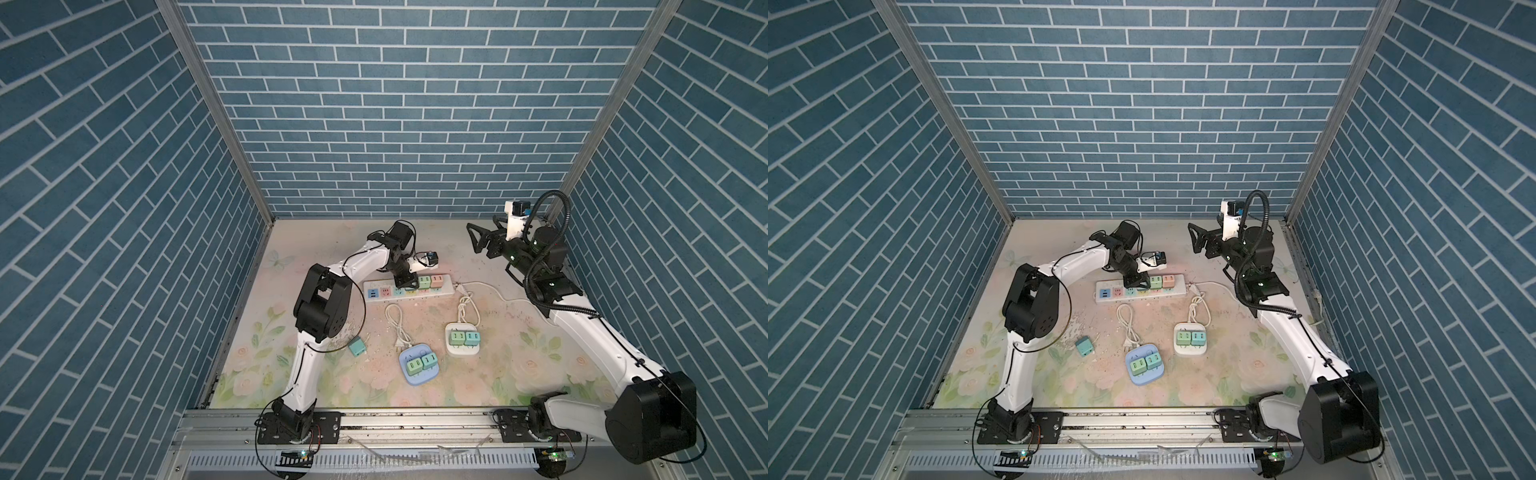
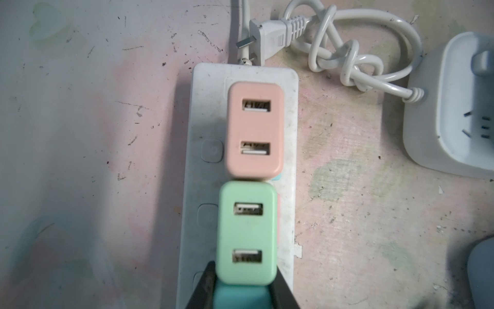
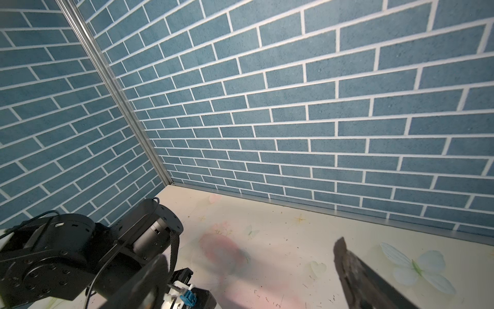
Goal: Insert plugs into power strip
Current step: Insert the plug into the socket.
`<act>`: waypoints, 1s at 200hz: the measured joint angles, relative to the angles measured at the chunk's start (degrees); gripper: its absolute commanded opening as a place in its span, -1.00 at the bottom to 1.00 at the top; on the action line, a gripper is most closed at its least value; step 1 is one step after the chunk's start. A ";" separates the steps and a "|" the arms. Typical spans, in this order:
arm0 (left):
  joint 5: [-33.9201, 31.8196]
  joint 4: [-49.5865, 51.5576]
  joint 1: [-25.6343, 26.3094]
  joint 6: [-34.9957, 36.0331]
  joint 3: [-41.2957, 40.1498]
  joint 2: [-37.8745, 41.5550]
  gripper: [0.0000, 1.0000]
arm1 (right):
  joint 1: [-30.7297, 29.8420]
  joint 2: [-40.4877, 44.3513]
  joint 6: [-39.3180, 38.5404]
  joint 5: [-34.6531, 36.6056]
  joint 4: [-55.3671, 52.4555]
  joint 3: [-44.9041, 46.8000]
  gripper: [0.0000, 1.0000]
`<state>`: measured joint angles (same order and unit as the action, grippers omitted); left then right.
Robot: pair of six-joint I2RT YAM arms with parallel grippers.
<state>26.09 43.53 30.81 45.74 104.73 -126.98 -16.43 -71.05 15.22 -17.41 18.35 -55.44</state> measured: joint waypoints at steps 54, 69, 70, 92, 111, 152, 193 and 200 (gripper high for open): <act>-1.57 2.62 0.52 -0.04 2.36 -1.07 -0.86 | 0.00 0.00 0.00 -0.15 0.15 0.00 0.97; -1.88 2.40 0.68 -0.02 2.10 -0.96 -0.62 | 0.00 0.00 0.02 -0.26 0.15 0.00 0.98; -1.88 2.38 0.68 -0.02 2.08 -0.94 -0.61 | 0.00 0.00 0.00 -0.26 0.15 0.00 0.98; -2.47 1.38 0.85 0.02 0.96 -0.33 -0.08 | 0.00 -0.07 0.02 -0.46 0.15 0.00 0.98; -4.37 1.16 1.36 0.07 -1.38 -0.26 0.99 | 0.02 -0.09 0.02 -0.48 0.15 0.00 0.97; -5.77 1.22 1.86 -0.35 -2.73 1.70 0.99 | 0.11 -0.09 0.07 -0.72 0.15 0.00 0.97; -6.01 -0.98 1.81 -2.82 -6.49 10.69 0.99 | 0.11 -0.07 1.07 -1.75 0.37 0.00 0.97; -6.36 -2.32 1.75 -3.48 -7.65 13.27 0.99 | 0.11 -0.09 1.09 -2.03 0.46 0.00 0.97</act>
<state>19.73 41.21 32.56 42.26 97.08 -113.71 -16.32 -71.13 16.32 -19.44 18.81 -55.44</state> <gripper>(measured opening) 0.995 0.988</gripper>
